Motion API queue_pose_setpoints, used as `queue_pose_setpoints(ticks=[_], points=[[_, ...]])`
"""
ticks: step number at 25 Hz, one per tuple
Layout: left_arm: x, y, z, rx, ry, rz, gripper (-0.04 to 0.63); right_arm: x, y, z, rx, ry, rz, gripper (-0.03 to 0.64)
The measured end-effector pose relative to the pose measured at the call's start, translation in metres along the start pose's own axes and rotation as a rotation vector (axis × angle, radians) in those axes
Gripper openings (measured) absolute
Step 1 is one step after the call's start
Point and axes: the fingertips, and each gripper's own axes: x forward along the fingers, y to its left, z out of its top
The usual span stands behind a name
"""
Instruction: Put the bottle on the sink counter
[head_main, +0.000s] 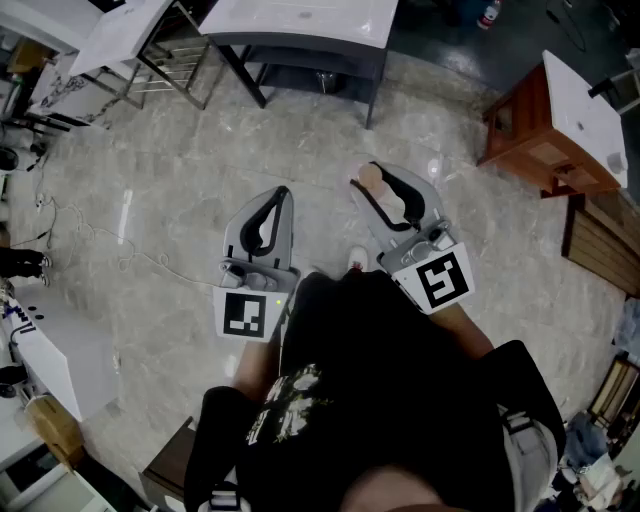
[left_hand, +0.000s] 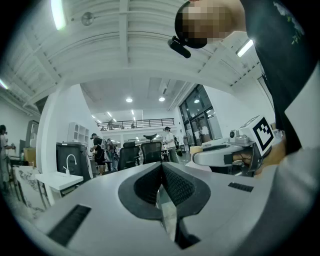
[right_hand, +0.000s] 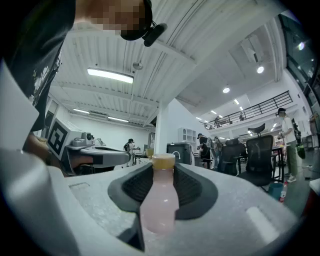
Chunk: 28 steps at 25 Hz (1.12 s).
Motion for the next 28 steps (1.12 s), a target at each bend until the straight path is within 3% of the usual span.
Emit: queue_pose_setpoints(ticks=[7, 13, 20, 28], points=[[0.017, -0.014, -0.018, -0.002, 0.024, -0.026, 0.014, -0.007, -0.007, -0.020, -0.010, 0.012, 0.022, 0.121], [0.024, -0.023, -0.020, -0.039, 0.050, -0.030, 0.014, -0.013, -0.011, -0.028, 0.062, 0.005, 0.061, 0.121], [0.009, -0.001, -0.027, -0.020, 0.109, 0.032, 0.014, -0.002, 0.001, -0.029, 0.092, -0.015, 0.108, 0.121], [0.022, 0.018, -0.030, -0.007, 0.082, 0.009, 0.014, 0.027, -0.006, -0.029, 0.073, -0.013, 0.092, 0.121]])
